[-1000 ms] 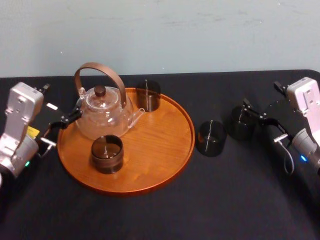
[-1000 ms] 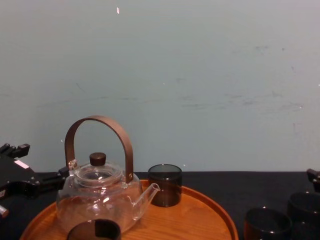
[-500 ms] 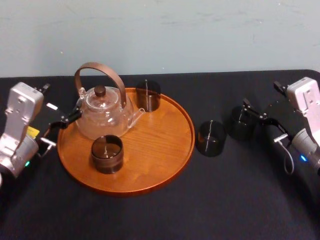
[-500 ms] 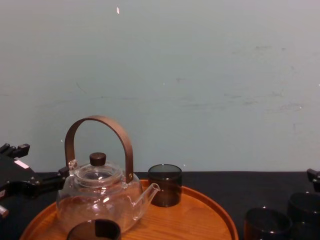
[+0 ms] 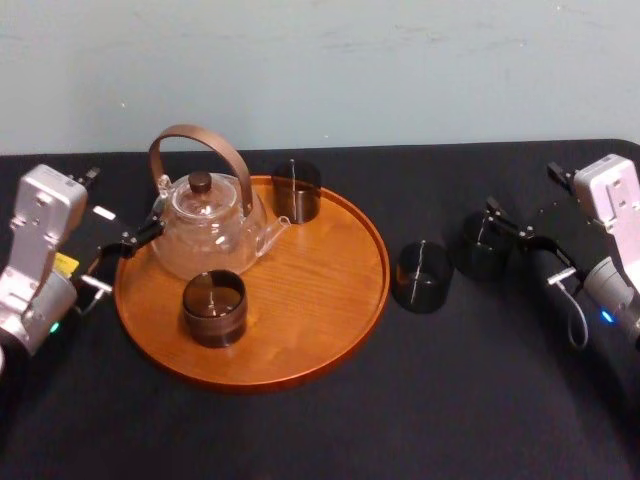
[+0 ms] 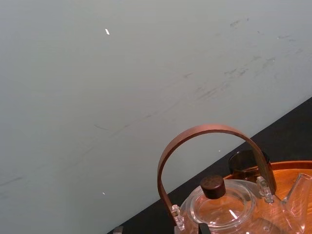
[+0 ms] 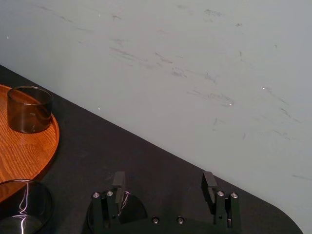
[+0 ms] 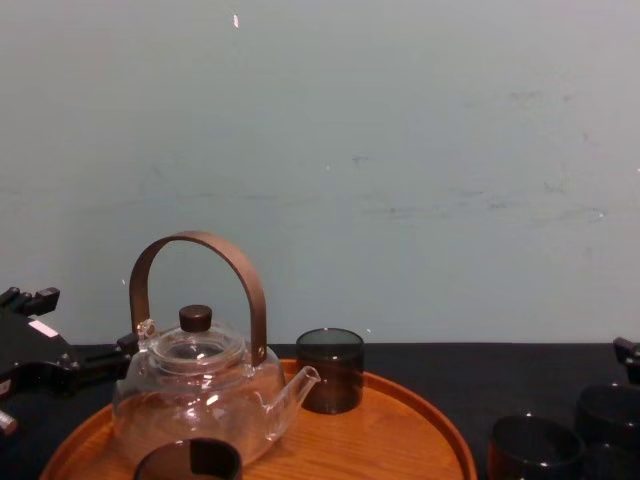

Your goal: Pick up the glass from the table and place it on the tray.

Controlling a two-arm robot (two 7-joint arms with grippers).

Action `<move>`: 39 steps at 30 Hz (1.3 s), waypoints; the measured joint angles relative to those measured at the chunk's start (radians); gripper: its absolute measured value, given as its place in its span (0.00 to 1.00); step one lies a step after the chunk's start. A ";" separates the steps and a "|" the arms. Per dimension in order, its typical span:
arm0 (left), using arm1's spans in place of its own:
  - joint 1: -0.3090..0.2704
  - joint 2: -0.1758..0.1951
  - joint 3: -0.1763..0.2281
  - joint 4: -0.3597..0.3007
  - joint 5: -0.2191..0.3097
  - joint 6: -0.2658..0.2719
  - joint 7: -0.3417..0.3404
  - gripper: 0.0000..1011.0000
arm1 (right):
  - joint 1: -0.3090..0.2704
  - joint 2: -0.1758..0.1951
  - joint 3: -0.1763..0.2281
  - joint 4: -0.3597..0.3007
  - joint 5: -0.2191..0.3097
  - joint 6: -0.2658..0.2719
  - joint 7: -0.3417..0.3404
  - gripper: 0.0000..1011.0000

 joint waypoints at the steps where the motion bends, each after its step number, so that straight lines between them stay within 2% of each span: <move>1: 0.000 0.000 0.000 0.000 0.000 0.000 0.000 0.99 | 0.000 0.000 0.000 0.000 0.000 0.000 0.000 0.99; 21: 0.000 0.000 0.000 0.000 0.000 0.000 0.000 0.99 | 0.000 0.000 0.000 0.000 0.000 0.000 0.000 0.99; 27: 0.000 0.000 0.000 0.000 0.000 0.000 0.000 0.99 | -0.005 0.003 0.014 -0.004 0.010 -0.006 0.049 0.99; 39: 0.000 0.000 0.000 0.000 0.000 0.000 0.000 0.99 | -0.044 0.020 0.039 -0.067 0.062 0.014 0.173 0.99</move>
